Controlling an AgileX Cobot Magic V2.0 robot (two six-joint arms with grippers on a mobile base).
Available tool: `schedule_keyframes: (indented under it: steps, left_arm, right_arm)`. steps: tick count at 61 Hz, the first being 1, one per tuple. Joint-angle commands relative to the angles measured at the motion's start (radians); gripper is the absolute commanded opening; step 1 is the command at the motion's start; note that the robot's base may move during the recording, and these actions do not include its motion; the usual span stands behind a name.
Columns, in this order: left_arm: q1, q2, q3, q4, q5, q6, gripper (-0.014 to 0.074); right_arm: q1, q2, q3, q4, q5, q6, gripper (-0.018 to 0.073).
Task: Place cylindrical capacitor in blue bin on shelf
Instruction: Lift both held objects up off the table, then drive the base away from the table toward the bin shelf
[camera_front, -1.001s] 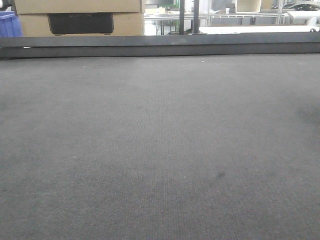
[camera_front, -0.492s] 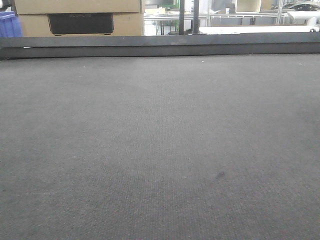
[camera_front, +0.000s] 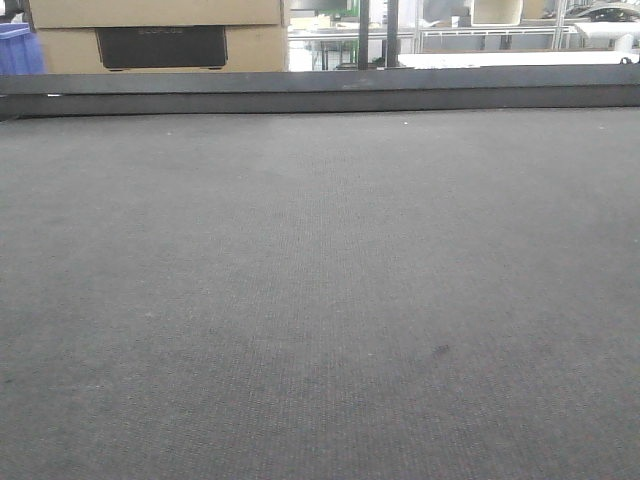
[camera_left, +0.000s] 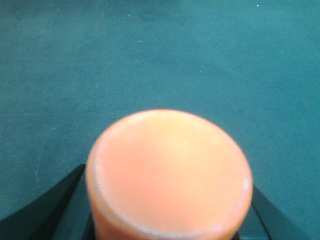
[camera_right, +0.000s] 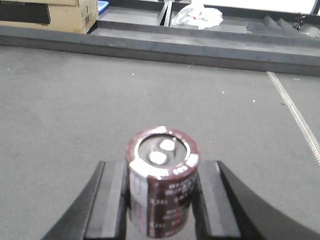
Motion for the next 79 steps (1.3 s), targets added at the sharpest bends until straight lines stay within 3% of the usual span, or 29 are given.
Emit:
schedule_keyframes:
  steps: [1, 79]
  left_arm:
    - [-0.004, -0.007, -0.001, 0.010, -0.013, 0.005, -0.0111]
    - [-0.004, -0.007, -0.001, 0.010, -0.013, 0.005, -0.0111]
  right_arm:
    - [0.004, -0.005, -0.007, -0.006, -0.024, -0.010, -0.0132]
    - [0.004, -0.005, -0.007, -0.006, -0.020, -0.010, -0.0132]
